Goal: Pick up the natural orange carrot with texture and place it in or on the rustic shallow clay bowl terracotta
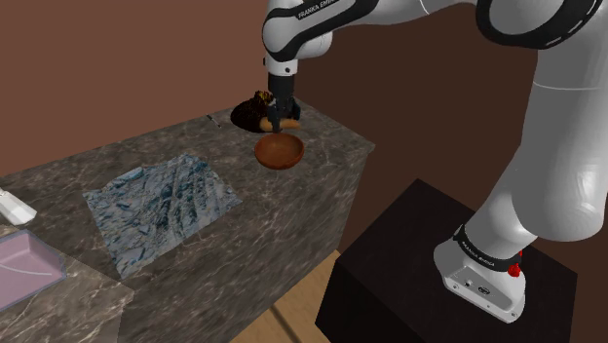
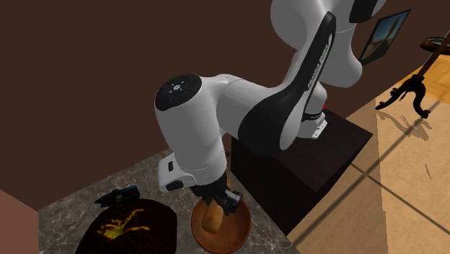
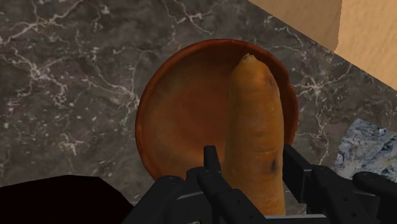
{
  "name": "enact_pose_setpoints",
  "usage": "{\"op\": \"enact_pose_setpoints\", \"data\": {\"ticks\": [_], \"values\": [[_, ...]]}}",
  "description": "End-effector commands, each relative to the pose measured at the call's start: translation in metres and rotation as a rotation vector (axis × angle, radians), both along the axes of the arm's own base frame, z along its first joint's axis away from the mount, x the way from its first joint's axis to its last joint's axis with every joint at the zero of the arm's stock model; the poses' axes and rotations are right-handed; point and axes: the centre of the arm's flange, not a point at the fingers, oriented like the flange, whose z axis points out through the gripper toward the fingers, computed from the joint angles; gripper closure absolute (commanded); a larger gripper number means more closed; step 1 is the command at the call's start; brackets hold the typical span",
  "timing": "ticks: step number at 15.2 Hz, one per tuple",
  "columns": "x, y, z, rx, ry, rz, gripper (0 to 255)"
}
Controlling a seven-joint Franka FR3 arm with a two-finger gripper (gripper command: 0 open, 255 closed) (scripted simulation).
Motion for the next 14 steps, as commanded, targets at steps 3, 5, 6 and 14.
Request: {"op": "enact_pose_setpoints", "data": {"ticks": [3,5,6,14], "values": [[-0.001,0.001,-0.021,0.000,-0.001,-0.001,255],[-0.001,0.001,-0.031,0.000,-0.001,-0.001,255],[-0.001,0.001,-0.037,0.000,-0.001,-0.001,255],[-0.001,0.001,-0.052,0.000,-0.001,-0.001,255]]}}
